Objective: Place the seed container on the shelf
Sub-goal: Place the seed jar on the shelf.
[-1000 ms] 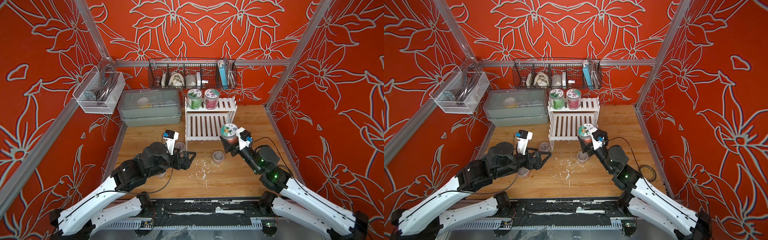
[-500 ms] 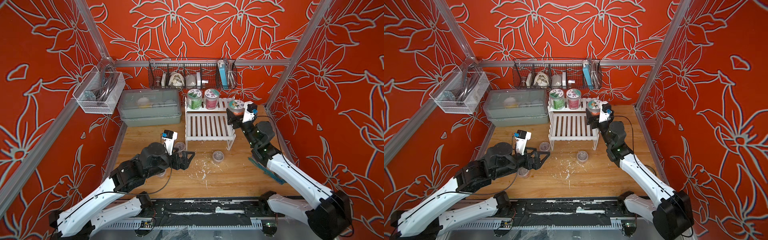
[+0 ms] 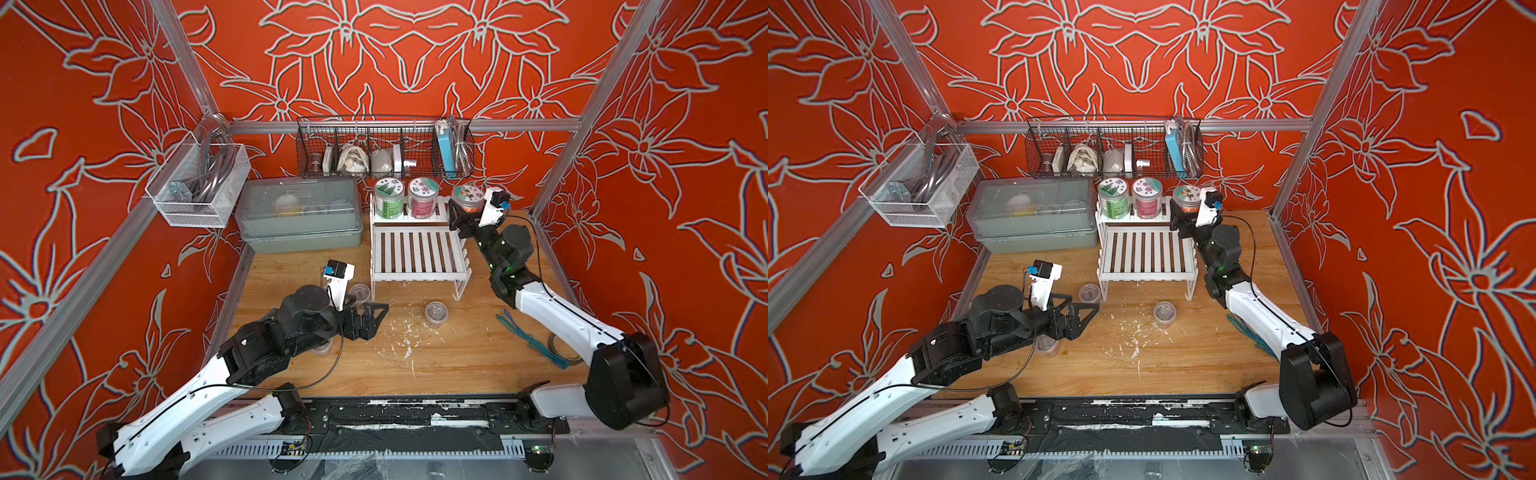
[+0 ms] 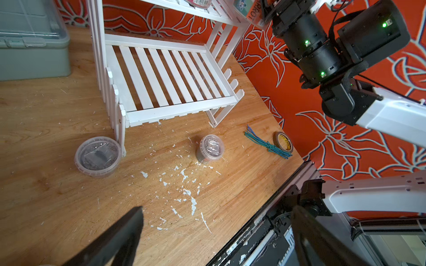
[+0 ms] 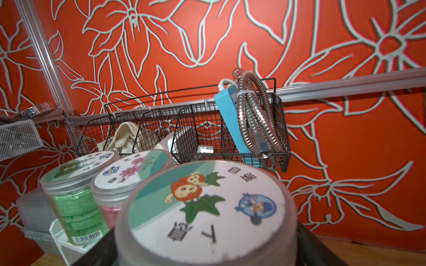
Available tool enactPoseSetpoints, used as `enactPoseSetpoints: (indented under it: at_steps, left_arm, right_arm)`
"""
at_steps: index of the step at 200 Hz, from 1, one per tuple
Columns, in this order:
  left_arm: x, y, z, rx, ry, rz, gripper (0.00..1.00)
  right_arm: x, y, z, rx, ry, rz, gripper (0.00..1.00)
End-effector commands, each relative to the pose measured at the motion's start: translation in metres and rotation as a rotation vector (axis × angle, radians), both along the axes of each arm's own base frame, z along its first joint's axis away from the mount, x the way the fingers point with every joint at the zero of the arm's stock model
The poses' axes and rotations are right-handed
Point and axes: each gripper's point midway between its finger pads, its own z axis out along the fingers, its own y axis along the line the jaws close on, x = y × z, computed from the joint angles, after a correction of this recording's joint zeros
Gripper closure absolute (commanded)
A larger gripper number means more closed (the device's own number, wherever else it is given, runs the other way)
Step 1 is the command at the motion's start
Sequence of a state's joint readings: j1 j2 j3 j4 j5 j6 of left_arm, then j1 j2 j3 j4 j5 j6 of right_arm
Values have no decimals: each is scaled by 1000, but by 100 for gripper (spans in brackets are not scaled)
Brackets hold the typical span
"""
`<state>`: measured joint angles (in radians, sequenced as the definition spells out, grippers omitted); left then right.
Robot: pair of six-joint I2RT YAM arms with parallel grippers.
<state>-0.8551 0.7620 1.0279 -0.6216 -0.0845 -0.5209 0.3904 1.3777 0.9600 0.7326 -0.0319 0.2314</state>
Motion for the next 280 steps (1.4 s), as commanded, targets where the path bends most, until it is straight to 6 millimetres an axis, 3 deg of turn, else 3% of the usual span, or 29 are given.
enactPoseSetpoints:
  at_steps: [1,99,196,243,280]
  left_arm:
    - [3,1,-3,21,-14,0,1]
    - [5,2,-3,32,-23,-3,1]
    - [7,4,-4,35,-26,1,1]
    - [7,4,-5,29,-24,2,1]
    - [5,3,-5,25,-19,-13,1]
  right_arm:
    - [-2,-1,41,48,-122,18,36]
    - [25,14,27,27,-114,41,35]
    - [41,23,6,-16,-81,44,28]
    - [41,21,3,-26,-70,36,18]
    - [40,20,1,-42,-58,27,3]
